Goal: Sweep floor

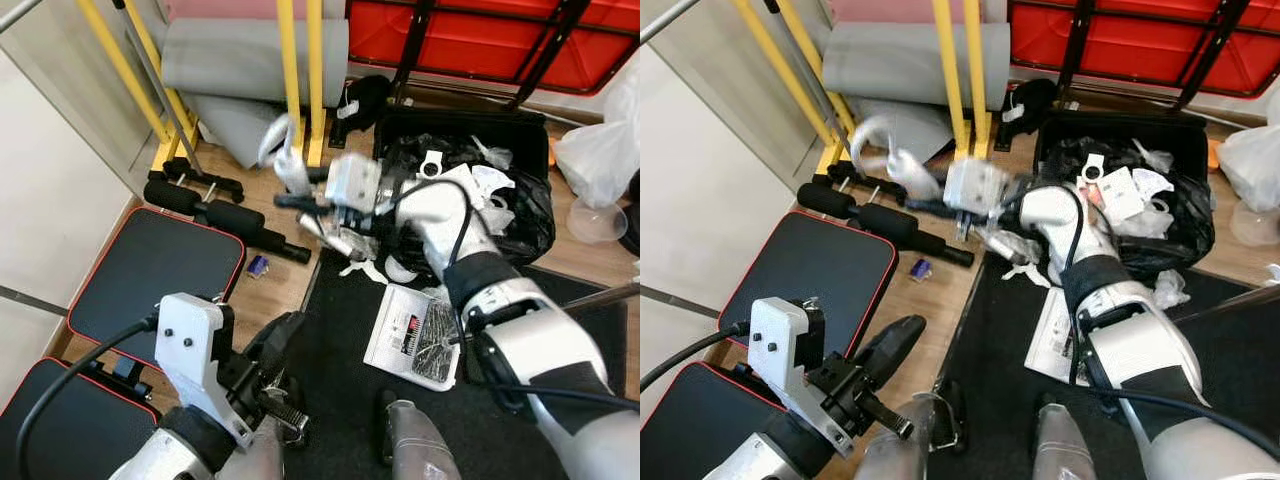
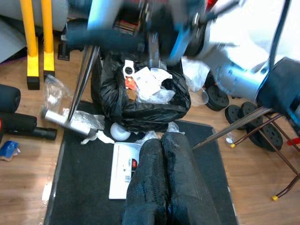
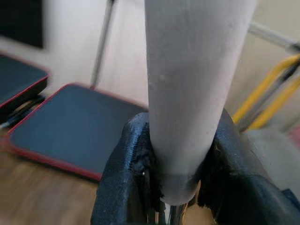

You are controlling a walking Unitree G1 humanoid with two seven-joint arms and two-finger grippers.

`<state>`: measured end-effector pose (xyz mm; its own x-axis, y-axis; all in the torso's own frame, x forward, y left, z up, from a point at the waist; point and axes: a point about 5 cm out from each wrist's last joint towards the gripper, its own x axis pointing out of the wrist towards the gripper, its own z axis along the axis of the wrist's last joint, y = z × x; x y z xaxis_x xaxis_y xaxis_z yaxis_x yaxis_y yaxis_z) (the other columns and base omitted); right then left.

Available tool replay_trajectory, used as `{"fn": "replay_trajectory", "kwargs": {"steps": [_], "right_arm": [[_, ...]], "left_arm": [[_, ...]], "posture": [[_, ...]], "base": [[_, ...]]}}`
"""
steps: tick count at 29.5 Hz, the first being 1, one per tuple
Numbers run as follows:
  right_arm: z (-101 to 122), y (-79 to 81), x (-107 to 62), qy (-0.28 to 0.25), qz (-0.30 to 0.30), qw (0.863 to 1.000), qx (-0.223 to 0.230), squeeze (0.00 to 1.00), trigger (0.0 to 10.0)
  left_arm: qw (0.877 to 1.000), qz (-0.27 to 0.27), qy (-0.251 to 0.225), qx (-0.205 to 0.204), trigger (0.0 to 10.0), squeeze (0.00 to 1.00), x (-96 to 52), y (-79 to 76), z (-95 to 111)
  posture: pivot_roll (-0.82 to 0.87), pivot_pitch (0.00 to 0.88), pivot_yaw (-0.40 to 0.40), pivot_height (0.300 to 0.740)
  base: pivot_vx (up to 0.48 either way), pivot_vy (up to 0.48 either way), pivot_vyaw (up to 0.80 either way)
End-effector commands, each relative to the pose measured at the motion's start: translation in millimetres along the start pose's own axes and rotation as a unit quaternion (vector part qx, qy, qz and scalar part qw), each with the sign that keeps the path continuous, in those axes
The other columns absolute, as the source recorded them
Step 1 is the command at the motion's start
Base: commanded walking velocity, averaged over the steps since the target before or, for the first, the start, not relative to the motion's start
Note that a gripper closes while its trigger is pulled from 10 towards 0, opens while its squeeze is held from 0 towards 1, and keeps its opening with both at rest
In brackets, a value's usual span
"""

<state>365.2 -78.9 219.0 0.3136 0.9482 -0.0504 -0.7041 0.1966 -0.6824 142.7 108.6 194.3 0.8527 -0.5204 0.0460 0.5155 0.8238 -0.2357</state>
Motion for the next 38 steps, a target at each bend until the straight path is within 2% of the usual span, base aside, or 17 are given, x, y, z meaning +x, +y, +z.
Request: {"fn": "replay_trajectory", "kwargs": {"steps": [1, 2, 3, 5, 6, 9, 12, 14, 18, 24, 28, 30, 31, 32, 34, 37, 38], "right_arm": [[2, 4.1, 2.0, -0.007, 0.019, 1.000, -0.015, 0.00, 10.0], [1, 7.1, 0.5, -0.008, 0.049, 0.999, -0.001, 0.00, 10.0], [1, 7.1, 0.5, -0.008, 0.049, 0.999, -0.001, 0.00, 10.0], [3, 8.3, -6.1, -0.009, 0.117, 0.993, 0.017, 0.00, 10.0], [3, 8.3, -6.1, -0.009, 0.117, 0.993, 0.017, 0.00, 10.0], [11, 0.2, -15.7, -0.022, 0.170, 0.984, 0.051, 0.00, 10.0], [16, -3.8, -17.9, -0.034, 0.178, 0.982, 0.062, 0.00, 10.0], [28, -12.0, -25.1, -0.059, 0.206, 0.973, 0.090, 0.00, 10.0], [38, -17.9, -34.0, -0.069, 0.234, 0.964, 0.109, 0.00, 10.0], [49, -23.7, -44.4, -0.068, 0.252, 0.958, 0.119, 0.00, 10.0], [56, -34.3, -46.6, -0.078, 0.230, 0.965, 0.096, 0.00, 10.0], [59, -42.5, -42.2, -0.064, 0.189, 0.979, 0.046, 0.00, 10.0], [59, -42.5, -42.2, -0.064, 0.189, 0.979, 0.046, 0.00, 10.0], [58, -43.5, -41.5, -0.047, 0.181, 0.982, 0.020, 0.00, 10.0], [57, -44.3, -41.6, -0.035, 0.174, 0.984, 0.002, 0.00, 10.0], [58, -45.8, -42.0, -0.030, 0.163, 0.986, -0.010, 0.00, 10.0], [56, -46.3, -43.0, -0.010, 0.154, 0.988, -0.021, 0.00, 10.0]], "left_arm": [[1.000, 0.015, 0.003, -0.003, 10.0, 0.00, -3.1, 0.4, 0], [1.000, 0.015, 0.003, -0.004, 10.0, 0.00, -3.6, 0.7, 0], [1.000, 0.015, 0.003, -0.004, 10.0, 0.00, -3.6, 0.7, 0], [1.000, 0.014, 0.005, -0.006, 10.0, 0.00, -4.0, 1.1, 0], [1.000, 0.014, 0.005, -0.006, 10.0, 0.00, -4.0, 1.1, 0], [1.000, 0.013, 0.006, -0.007, 10.0, 0.00, -3.6, 1.8, 0], [1.000, 0.013, 0.007, -0.007, 10.0, 0.00, -3.4, 2.0, 0], [1.000, 0.013, 0.009, -0.008, 10.0, 0.00, -2.9, 2.3, 0], [1.000, 0.012, 0.010, -0.007, 10.0, 0.00, -1.9, 2.9, 0], [1.000, 0.011, 0.010, -0.008, 10.0, 0.00, 0.3, 4.3, -1], [1.000, 0.009, 0.009, -0.008, 10.0, 0.00, 1.7, 4.9, -2], [1.000, 0.009, 0.009, -0.009, 10.0, 0.00, 1.6, 4.8, -1], [1.000, 0.009, 0.009, -0.009, 10.0, 0.00, 1.6, 4.8, -1], [1.000, 0.009, 0.008, -0.009, 10.0, 0.00, 1.3, 4.7, -1], [1.000, 0.009, 0.008, -0.009, 10.0, 0.00, 1.2, 4.7, -1], [1.000, 0.009, 0.008, -0.009, 10.0, 0.00, 0.7, 4.4, 0], [1.000, 0.008, 0.008, -0.010, 10.0, 0.00, -0.2, 3.5, 0]], "posture": [[0.13, 0.411, 0.046, 0.740], [0.12, 0.413, 0.048, 0.740], [0.12, 0.413, 0.048, 0.740], [0.11, 0.407, 0.049, 0.740], [0.11, 0.407, 0.049, 0.740], [0.10, 0.400, 0.051, 0.740], [0.10, 0.391, 0.056, 0.740], [0.10, 0.378, 0.057, 0.740], [0.08, 0.364, 0.055, 0.740], [0.07, 0.351, 0.052, 0.740], [0.07, 0.348, 0.050, 0.740], [0.07, 0.352, 0.050, 0.740], [0.07, 0.352, 0.050, 0.740], [0.07, 0.355, 0.050, 0.740], [0.07, 0.355, 0.050, 0.740], [0.08, 0.362, 0.049, 0.740], [0.08, 0.372, 0.050, 0.740]], "base": [[0.000, 0.000, 0.00], [0.000, 0.000, 0.00], [0.000, 0.000, 0.00], [0.000, 0.000, 0.00], [0.000, 0.000, 0.00], [0.000, 0.000, 0.00], [0.000, 0.000, 0.00], [0.000, 0.000, 0.00], [0.000, 0.000, 0.00], [0.000, 0.000, 0.00], [0.000, 0.000, 0.00], [0.000, 0.000, 0.00], [0.000, 0.000, 0.00], [0.000, 0.000, 0.00], [0.000, 0.000, 0.00], [0.000, 0.000, 0.00], [0.000, 0.000, 0.00]]}}
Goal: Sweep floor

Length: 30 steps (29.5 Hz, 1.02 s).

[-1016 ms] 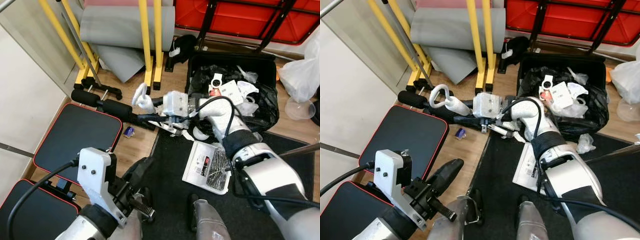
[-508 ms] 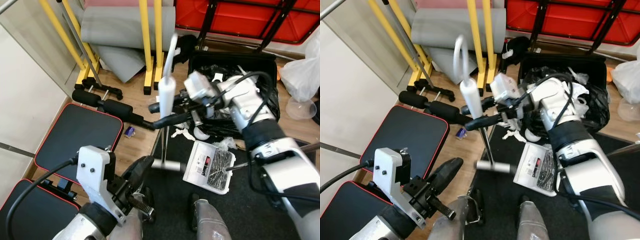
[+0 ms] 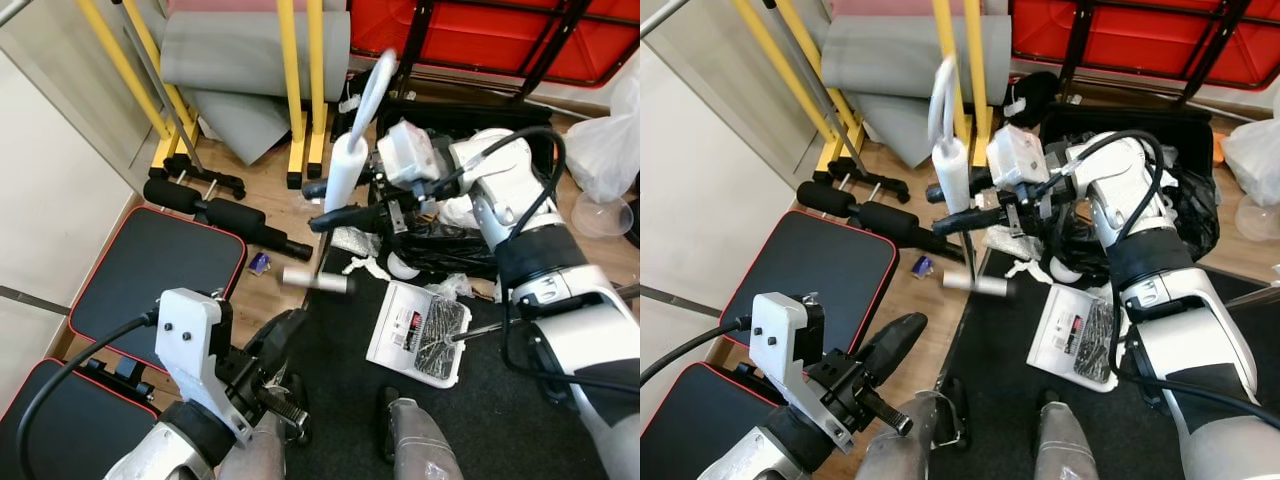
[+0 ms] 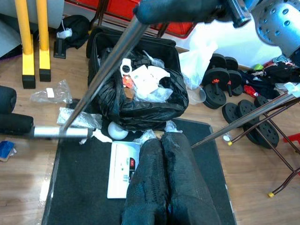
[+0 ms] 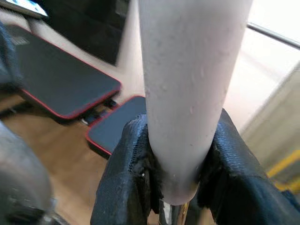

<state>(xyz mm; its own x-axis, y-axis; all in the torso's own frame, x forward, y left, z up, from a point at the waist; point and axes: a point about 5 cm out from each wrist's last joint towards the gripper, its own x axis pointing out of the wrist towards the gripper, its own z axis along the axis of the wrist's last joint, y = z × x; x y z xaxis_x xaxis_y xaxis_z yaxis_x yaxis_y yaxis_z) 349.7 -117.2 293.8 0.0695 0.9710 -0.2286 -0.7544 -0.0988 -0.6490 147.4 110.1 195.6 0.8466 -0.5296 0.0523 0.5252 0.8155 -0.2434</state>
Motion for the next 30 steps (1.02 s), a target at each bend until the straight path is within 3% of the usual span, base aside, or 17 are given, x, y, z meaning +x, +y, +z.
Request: {"fn": "replay_trajectory", "kwargs": {"steps": [1, 5, 7, 11, 13, 22, 27, 30], "right_arm": [[-1, 0.4, 1.2, 0.026, -0.005, 0.999, -0.017, 0.00, 10.0], [-6, 0.8, -0.2, 0.051, -0.018, 0.998, -0.024, 0.00, 10.0], [-19, 2.9, -1.7, 0.087, -0.044, 0.995, -0.033, 0.00, 10.0], [-24, 4.5, -2.0, 0.100, -0.051, 0.993, -0.037, 0.00, 10.0], [-40, 12.0, -2.4, 0.125, -0.073, 0.989, -0.039, 0.00, 10.0], [-56, 24.9, -1.0, 0.146, -0.097, 0.983, -0.046, 0.00, 10.0], [-68, 51.1, 2.1, 0.105, -0.017, 0.992, 0.067, 0.00, 10.0], [-69, 55.5, 1.8, 0.095, 0.005, 0.991, 0.090, 0.00, 10.0]], "left_arm": [[1.000, 0.014, 0.010, -0.006, 10.0, 0.00, -4.1, -0.5, -1], [1.000, 0.013, 0.010, -0.008, 10.0, 0.00, -5.0, -1.4, -1], [1.000, 0.011, 0.009, -0.010, 10.0, 0.00, -5.4, -2.0, -1], [1.000, 0.011, 0.009, -0.011, 10.0, 0.00, -5.6, -2.3, -1], [1.000, 0.009, 0.007, -0.013, 10.0, 0.00, -5.9, -3.2, -1], [1.000, 0.006, 0.005, -0.016, 10.0, 0.00, -6.7, -4.5, -1], [1.000, 0.005, 0.006, -0.019, 10.0, 0.00, -6.6, -4.9, -2], [1.000, 0.005, 0.007, -0.019, 10.0, 0.00, -6.5, -4.5, -2]], "posture": [[0.08, 0.373, 0.050, 0.740], [0.09, 0.379, 0.051, 0.740], [0.09, 0.389, 0.053, 0.740], [0.09, 0.390, 0.053, 0.740], [0.10, 0.400, 0.053, 0.740], [0.10, 0.407, 0.054, 0.740], [0.10, 0.404, 0.056, 0.740], [0.10, 0.402, 0.058, 0.740]], "base": [[0.000, 0.000, 0.00], [0.000, 0.000, 0.00], [0.000, 0.000, 0.00], [0.000, 0.000, 0.00], [0.000, 0.000, 0.00], [0.000, 0.000, 0.00], [0.000, 0.000, 0.00], [0.000, 0.000, 0.00]]}}
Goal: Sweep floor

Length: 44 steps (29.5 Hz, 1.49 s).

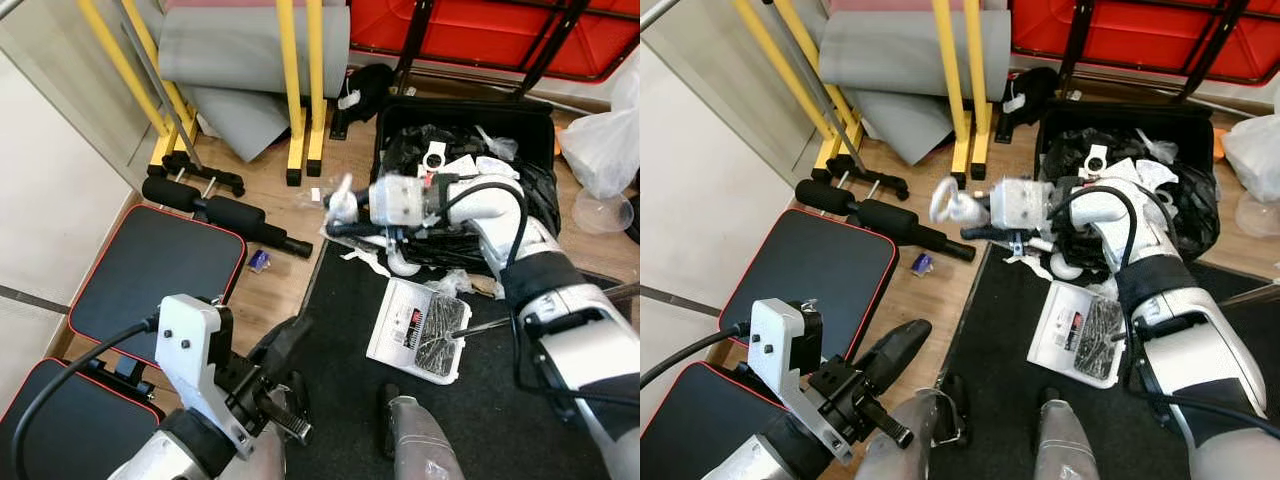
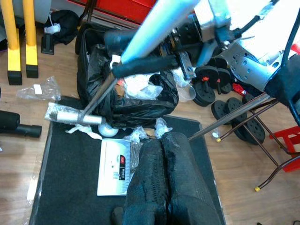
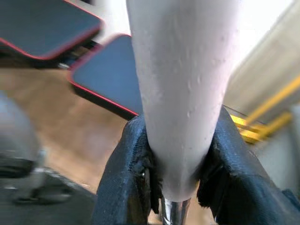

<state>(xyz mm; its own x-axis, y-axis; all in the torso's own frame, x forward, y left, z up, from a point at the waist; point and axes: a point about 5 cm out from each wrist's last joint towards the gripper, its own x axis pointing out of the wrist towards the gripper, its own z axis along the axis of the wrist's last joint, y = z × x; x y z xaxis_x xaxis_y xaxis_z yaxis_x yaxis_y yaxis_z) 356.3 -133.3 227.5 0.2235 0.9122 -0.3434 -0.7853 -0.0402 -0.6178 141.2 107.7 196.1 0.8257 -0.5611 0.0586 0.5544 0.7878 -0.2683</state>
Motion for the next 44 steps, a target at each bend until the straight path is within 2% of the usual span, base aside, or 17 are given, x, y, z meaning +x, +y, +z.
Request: {"fn": "replay_trajectory", "kwargs": {"steps": [1, 4, 8, 13, 22, 25, 29, 34, 38, 42, 43, 44], "right_arm": [[-13, 15.6, 2.9, -0.004, 0.039, 0.997, 0.066, 0.00, 10.0], [-11, 12.5, -6.1, -0.018, 0.063, 0.992, 0.107, 0.00, 10.0], [-10, 9.8, -10.3, -0.024, 0.068, 0.990, 0.124, 0.00, 10.0], [-6, 4.0, -21.4, -0.039, 0.081, 0.981, 0.169, 0.00, 10.0], [4, -5.1, -37.4, -0.057, 0.091, 0.975, 0.195, 0.00, 10.0], [12, -13.2, -46.1, -0.070, 0.079, 0.976, 0.193, 0.00, 10.0], [30, -30.8, -59.9, -0.123, 0.047, 0.971, 0.198, 0.00, 10.0], [37, -36.8, -66.2, -0.145, 0.037, 0.967, 0.205, 0.00, 10.0], [54, -46.4, -79.4, -0.209, 0.027, 0.950, 0.230, 0.00, 10.0], [54, -50.5, -80.2, -0.211, 0.011, 0.950, 0.230, 0.00, 10.0], [52, -55.2, -77.0, -0.199, -0.035, 0.953, 0.228, 0.00, 10.0], [52, -55.2, -77.0, -0.199, -0.035, 0.953, 0.228, 0.00, 10.0]], "left_arm": [[1.000, 0.024, 0.005, -0.005, 10.0, 0.00, -2.5, 0.8, -1], [1.000, 0.025, 0.006, -0.004, 10.0, 0.00, -1.9, 1.3, -1], [1.000, 0.025, 0.007, -0.003, 10.0, 0.00, -1.8, 1.5, -1], [1.000, 0.026, 0.007, -0.002, 10.0, 0.00, -1.5, 2.1, 0], [1.000, 0.026, 0.007, -0.002, 10.0, 0.00, -1.2, 2.6, 0], [1.000, 0.026, 0.006, -0.003, 10.0, 0.00, -0.7, 2.8, 0], [1.000, 0.025, 0.006, -0.004, 10.0, 0.00, 0.0, 2.8, -1], [1.000, 0.024, 0.006, -0.005, 10.0, 0.00, 0.2, 2.7, -1], [1.000, 0.022, 0.005, -0.007, 10.0, 0.00, 0.6, 2.4, -1], [1.000, 0.021, 0.004, -0.008, 10.0, 0.00, 0.8, 2.5, -1], [1.000, 0.021, 0.004, -0.008, 10.0, 0.00, 1.2, 2.8, -1], [1.000, 0.021, 0.004, -0.008, 10.0, 0.00, 1.2, 2.8, -1]], "posture": [[0.10, 0.402, 0.058, 0.740], [0.09, 0.396, 0.056, 0.740], [0.09, 0.393, 0.056, 0.740], [0.08, 0.385, 0.054, 0.740], [0.08, 0.382, 0.054, 0.740], [0.07, 0.379, 0.054, 0.740], [0.07, 0.376, 0.055, 0.740], [0.07, 0.376, 0.055, 0.740], [0.07, 0.369, 0.056, 0.740], [0.07, 0.369, 0.056, 0.740], [0.06, 0.357, 0.055, 0.740], [0.06, 0.357, 0.055, 0.740]], "base": [[0.000, 0.000, 0.00], [0.000, 0.000, 0.00], [0.000, 0.000, 0.00], [0.000, 0.000, 0.00], [0.000, 0.000, 0.00], [0.000, 0.000, 0.00], [0.000, 0.000, 0.00], [0.000, 0.000, 0.00], [0.000, 0.000, 0.00], [0.000, 0.000, 0.00], [0.000, 0.000, 0.00], [0.000, 0.000, 0.00]]}}
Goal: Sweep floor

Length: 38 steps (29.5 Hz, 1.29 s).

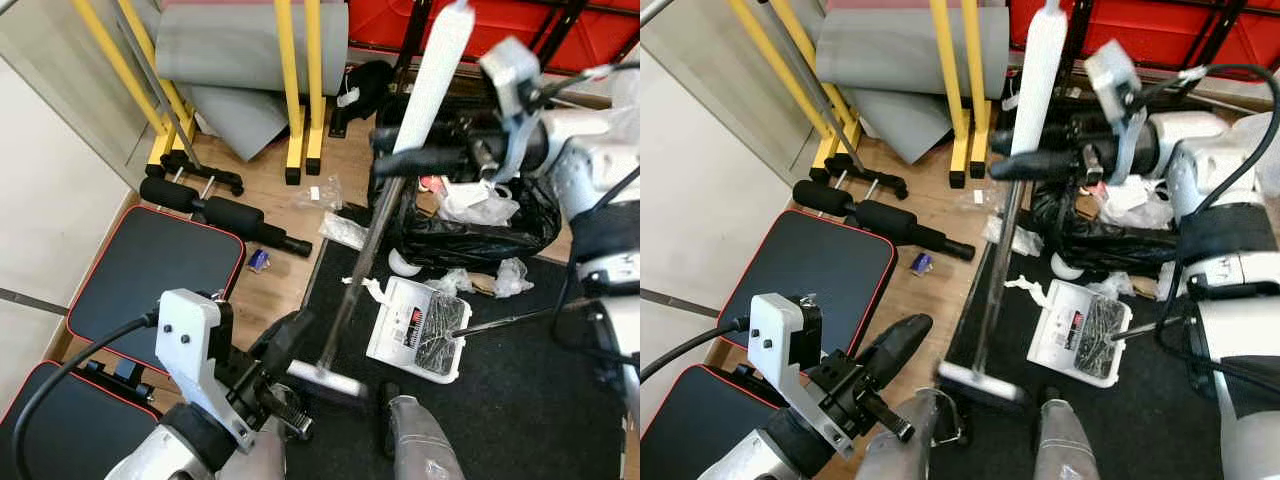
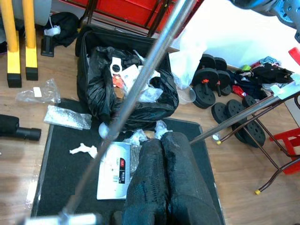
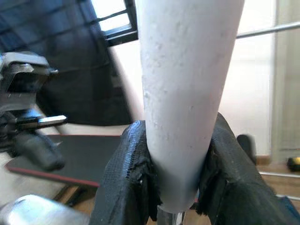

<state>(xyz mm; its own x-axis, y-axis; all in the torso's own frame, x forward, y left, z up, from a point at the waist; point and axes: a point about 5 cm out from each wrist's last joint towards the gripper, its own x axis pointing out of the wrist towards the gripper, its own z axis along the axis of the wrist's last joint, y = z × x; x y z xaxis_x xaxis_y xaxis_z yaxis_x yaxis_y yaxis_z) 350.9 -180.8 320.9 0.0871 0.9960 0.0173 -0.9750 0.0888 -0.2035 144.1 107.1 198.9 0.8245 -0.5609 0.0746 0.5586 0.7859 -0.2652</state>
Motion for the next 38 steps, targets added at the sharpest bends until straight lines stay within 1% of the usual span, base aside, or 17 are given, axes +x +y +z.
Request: {"fn": "replay_trajectory", "kwargs": {"steps": [1, 2, 3, 5, 8, 10, 14, 17, 21, 22, 24, 25, 26, 32, 35, 36, 38], "right_arm": [[4, -2.2, 0.9, -0.007, -0.018, 1.000, -0.013, 0.00, 10.0], [3, -6.0, 2.7, -0.006, -0.051, 0.998, -0.021, 0.00, 10.0], [3, -6.0, 2.7, -0.006, -0.051, 0.998, -0.021, 0.00, 10.0], [-3, -16.4, 7.1, -0.014, -0.168, 0.985, -0.028, 0.00, 10.0], [-5, -18.6, 7.9, -0.019, -0.201, 0.979, -0.030, 0.00, 10.0], [-11, -22.0, 7.3, -0.019, -0.257, 0.966, -0.017, 0.00, 10.0], [-13, -20.1, 5.4, -0.025, -0.260, 0.965, -0.024, 0.00, 10.0], [-7, -16.0, 3.4, -0.040, -0.237, 0.969, -0.053, 0.00, 10.0], [9, -15.4, 1.3, -0.055, -0.235, 0.964, -0.113, 0.00, 10.0], [9, -15.4, 1.3, -0.055, -0.235, 0.964, -0.113, 0.00, 10.0], [18, -18.7, -1.8, -0.027, -0.256, 0.950, -0.177, 0.00, 10.0], [18, -18.7, -1.8, -0.027, -0.256, 0.950, -0.177, 0.00, 10.0], [19, -19.8, -2.3, -0.009, -0.262, 0.944, -0.200, 0.00, 10.0], [26, -21.6, 2.1, 0.015, -0.264, 0.930, -0.257, 0.00, 10.0], [26, -21.7, 3.1, 0.015, -0.262, 0.929, -0.260, 0.00, 10.0], [16, -21.2, 6.8, 0.048, -0.249, 0.929, -0.269, 0.00, 10.0], [8, -20.6, 9.2, 0.073, -0.238, 0.929, -0.276, 0.00, 10.0]], "left_arm": [[1.000, 0.024, 0.012, -0.010, 10.0, 0.00, -1.8, 2.5, -4], [1.000, 0.024, 0.012, -0.010, 10.0, 0.00, -1.5, 2.8, -4], [1.000, 0.024, 0.012, -0.010, 10.0, 0.00, -1.5, 2.8, -4], [1.000, 0.024, 0.012, -0.011, 10.0, 0.00, -0.2, 3.8, -5], [1.000, 0.024, 0.012, -0.011, 10.0, 0.00, 0.1, 4.1, -5], [1.000, 0.023, 0.011, -0.011, 10.0, 0.00, 1.1, 4.7, -5], [1.000, 0.023, 0.010, -0.011, 10.0, 0.00, 1.9, 5.2, -5], [1.000, 0.023, 0.009, -0.011, 10.0, 0.00, 2.3, 5.7, -6], [1.000, 0.023, 0.008, -0.011, 10.0, 0.00, 2.9, 6.2, -6], [1.000, 0.023, 0.008, -0.011, 10.0, 0.00, 2.9, 6.2, -6], [1.000, 0.024, 0.007, -0.011, 10.0, 0.00, 3.1, 6.5, -6], [1.000, 0.024, 0.007, -0.011, 10.0, 0.00, 3.1, 6.5, -6], [1.000, 0.024, 0.007, -0.011, 10.0, 0.00, 3.1, 6.6, -6], [1.000, 0.025, 0.007, -0.011, 10.0, 0.00, 2.3, 6.0, -5], [1.000, 0.025, 0.007, -0.011, 10.0, 0.00, 2.2, 5.9, -5], [1.000, 0.025, 0.007, -0.012, 10.0, 0.00, 1.8, 5.4, -5], [1.000, 0.025, 0.007, -0.012, 10.0, 0.00, 1.6, 5.2, -5]], "posture": [[0.06, 0.357, 0.055, 0.740], [0.06, 0.356, 0.055, 0.740], [0.06, 0.356, 0.055, 0.740], [0.05, 0.346, 0.053, 0.740], [0.05, 0.346, 0.053, 0.740], [0.05, 0.343, 0.053, 0.740], [0.05, 0.342, 0.053, 0.740], [0.05, 0.342, 0.052, 0.740], [0.04, 0.343, 0.050, 0.740], [0.04, 0.343, 0.050, 0.740], [0.04, 0.343, 0.048, 0.740], [0.04, 0.343, 0.048, 0.740], [0.04, 0.343, 0.048, 0.740], [0.05, 0.349, 0.048, 0.740], [0.05, 0.349, 0.048, 0.740], [0.05, 0.355, 0.047, 0.740], [0.05, 0.355, 0.047, 0.740]], "base": [[0.000, 0.000, 0.00], [0.000, 0.000, 0.00], [0.000, 0.000, 0.00], [0.000, 0.000, 0.00], [0.000, 0.000, 0.00], [0.000, 0.000, 0.00], [0.000, 0.000, 0.00], [0.000, 0.000, 0.00], [0.000, 0.000, 0.00], [0.000, 0.000, 0.00], [0.000, 0.000, 0.00], [0.000, 0.000, 0.00], [0.000, 0.000, 0.00], [0.000, 0.000, 0.00], [0.000, 0.000, 0.00], [0.000, 0.000, 0.00], [0.000, 0.000, 0.00]]}}
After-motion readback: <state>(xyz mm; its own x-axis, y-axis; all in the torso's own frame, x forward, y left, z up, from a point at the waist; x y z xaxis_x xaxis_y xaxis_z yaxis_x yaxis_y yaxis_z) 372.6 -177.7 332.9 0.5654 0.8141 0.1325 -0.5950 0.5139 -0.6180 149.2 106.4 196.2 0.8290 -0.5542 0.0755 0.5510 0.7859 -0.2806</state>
